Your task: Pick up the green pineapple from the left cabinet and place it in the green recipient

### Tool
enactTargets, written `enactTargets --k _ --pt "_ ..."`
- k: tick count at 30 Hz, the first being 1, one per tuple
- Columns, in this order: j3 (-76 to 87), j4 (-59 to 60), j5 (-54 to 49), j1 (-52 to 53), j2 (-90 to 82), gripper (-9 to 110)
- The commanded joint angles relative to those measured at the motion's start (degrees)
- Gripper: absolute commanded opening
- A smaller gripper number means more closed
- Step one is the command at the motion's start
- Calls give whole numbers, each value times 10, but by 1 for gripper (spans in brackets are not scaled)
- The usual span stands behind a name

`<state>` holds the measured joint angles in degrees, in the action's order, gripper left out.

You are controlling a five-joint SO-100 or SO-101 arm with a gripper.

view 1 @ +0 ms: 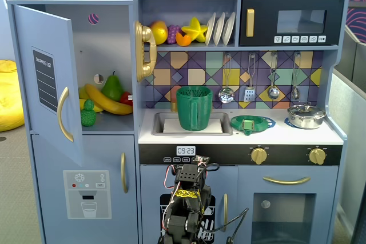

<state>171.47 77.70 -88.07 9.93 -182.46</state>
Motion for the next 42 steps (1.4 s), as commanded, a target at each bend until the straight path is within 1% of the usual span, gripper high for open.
enactTargets --k 1,32,36,39,42 --pt "3 100 17 14 4 0" --pt "3 100 15 -3 4 0" --pt "3 101 14 -42 4 0" --pt "3 100 17 -110 4 0" --pt "2 64 40 -196 5 0"
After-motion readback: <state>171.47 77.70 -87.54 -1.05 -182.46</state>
